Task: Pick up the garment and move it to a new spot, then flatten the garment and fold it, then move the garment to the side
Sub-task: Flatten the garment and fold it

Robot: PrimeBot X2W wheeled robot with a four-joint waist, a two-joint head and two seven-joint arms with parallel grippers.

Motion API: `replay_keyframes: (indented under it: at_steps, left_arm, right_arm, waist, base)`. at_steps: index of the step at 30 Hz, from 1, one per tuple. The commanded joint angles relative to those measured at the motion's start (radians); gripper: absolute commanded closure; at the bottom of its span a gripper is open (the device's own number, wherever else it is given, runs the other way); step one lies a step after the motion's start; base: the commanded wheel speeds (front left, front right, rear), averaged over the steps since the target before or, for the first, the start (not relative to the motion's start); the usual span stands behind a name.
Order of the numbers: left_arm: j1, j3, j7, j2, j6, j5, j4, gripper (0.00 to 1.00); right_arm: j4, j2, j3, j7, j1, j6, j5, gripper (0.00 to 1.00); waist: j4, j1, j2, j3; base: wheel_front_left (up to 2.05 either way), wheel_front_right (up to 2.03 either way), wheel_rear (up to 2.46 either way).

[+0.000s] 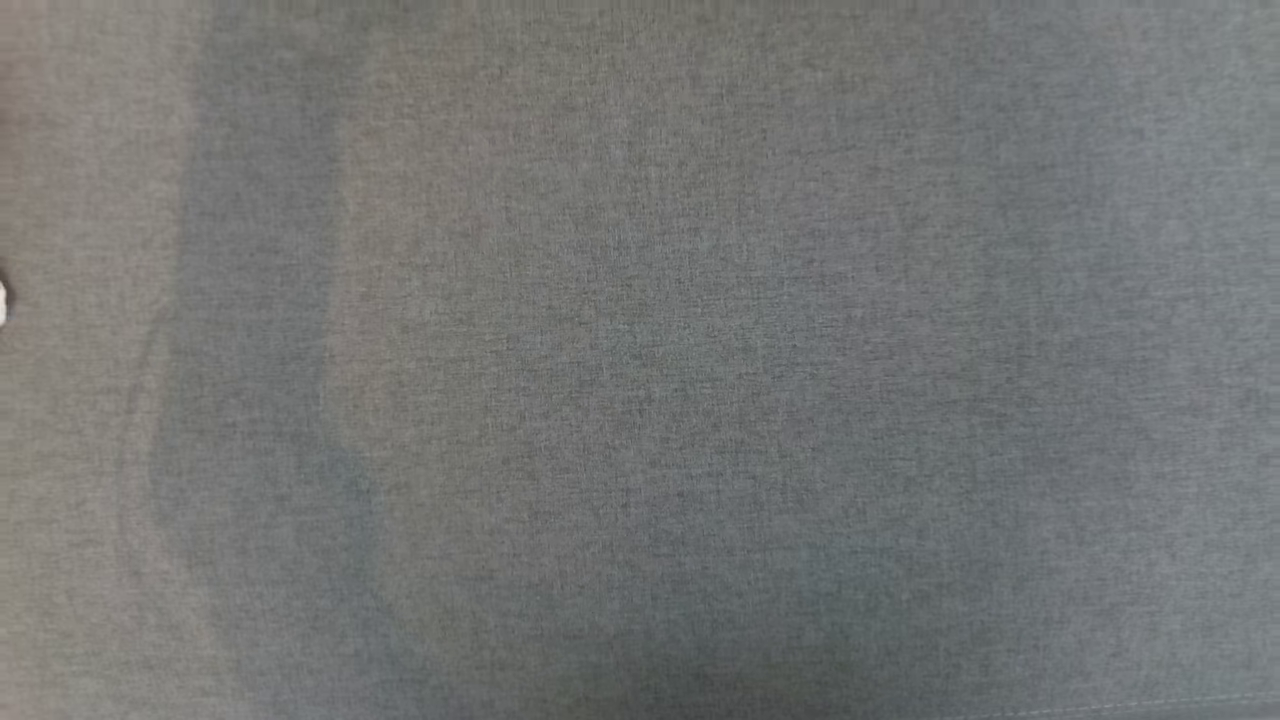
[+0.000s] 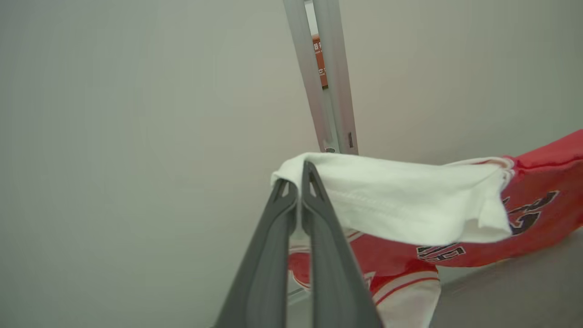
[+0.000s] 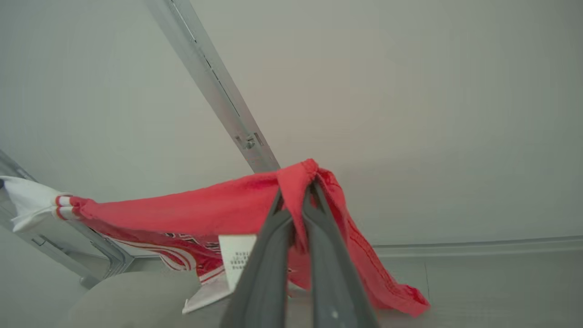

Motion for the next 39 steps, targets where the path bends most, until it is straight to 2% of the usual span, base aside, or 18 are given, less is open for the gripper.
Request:
replay_keyframes:
  at_steps: [1, 4, 10, 14, 16, 20, 25, 31, 35, 39]
  left_arm:
    - [0.058, -0.024, 0.015, 0.02, 0.002, -0.032, -0.009, 1.0]
    - [0.171, -0.112, 0.069, 0.089, 0.002, -0.051, -0.035, 1.0]
    - [0.439, -0.192, 0.218, 0.191, 0.002, -0.186, -0.144, 1.0]
    - [0.615, -0.223, 0.354, 0.281, 0.002, -0.293, -0.282, 1.0]
    - [0.701, -0.236, 0.423, 0.327, 0.02, -0.336, -0.367, 1.0]
    - [0.855, -0.255, 0.542, 0.434, 0.087, -0.428, -0.567, 1.0]
    - [1.03, -0.284, 0.671, 0.569, 0.198, -0.55, -0.839, 1.0]
    - [1.178, -0.303, 0.731, 0.698, 0.311, -0.669, -1.069, 1.0]
    - [1.227, -0.309, 0.752, 0.755, 0.347, -0.719, -1.153, 1.0]
    - [1.223, -0.301, 0.76, 0.773, 0.351, -0.731, -1.184, 1.0]
  right_arm:
    - [-0.006, -0.018, 0.031, 0.023, 0.068, 0.0, 0.019, 1.0]
    - [-0.018, -0.047, 0.105, 0.077, 0.2, 0.0, 0.056, 1.0]
    - [-0.079, -0.081, 0.245, 0.168, 0.439, 0.0, 0.128, 1.0]
    - [-0.134, -0.113, 0.325, 0.237, 0.574, 0.0, 0.172, 1.0]
    - [-0.161, -0.138, 0.353, 0.265, 0.632, 0.0, 0.19, 1.0]
    - [-0.211, -0.189, 0.39, 0.309, 0.74, 0.0, 0.213, 1.0]
    - [-0.287, -0.261, 0.418, 0.382, 0.876, -0.001, 0.23, 1.0]
    - [-0.382, -0.342, 0.406, 0.477, 1.017, -0.001, 0.232, 1.0]
    - [-0.447, -0.372, 0.37, 0.529, 1.085, -0.001, 0.22, 1.0]
    - [-0.493, -0.369, 0.315, 0.573, 1.113, -0.001, 0.199, 1.0]
  waist:
    - [0.002, -0.0002, 0.0, -0.067]
    - [-0.004, -0.0002, 0.0, -0.137]
    - [-0.028, -0.0002, 0.0, -0.304]
    - [-0.046, -0.0002, 0.0, -0.399]
    - [-0.049, -0.0002, 0.0, -0.436]
    - [-0.054, -0.0002, 0.0, -0.49]
    - [-0.058, -0.0002, 0.0, -0.524]
    - [-0.066, -0.0002, 0.0, -0.536]
    - [-0.071, -0.0002, 0.0, -0.536]
    - [-0.077, -0.0002, 0.0, -0.524]
  base:
    - [0.0, 0.0, 0.0]
    - [0.0, 0.0, 0.0]
    - [0.0, 0.0, 0.0]
    - [0.0, 0.0, 0.0]
    - [0.0, 0.0, 0.0]
    - [0.0, 0.0, 0.0]
    - [0.0, 0.0, 0.0]
    - [0.0, 0.0, 0.0]
    - [0.0, 0.0, 0.0]
    - [0.0, 0.0, 0.0]
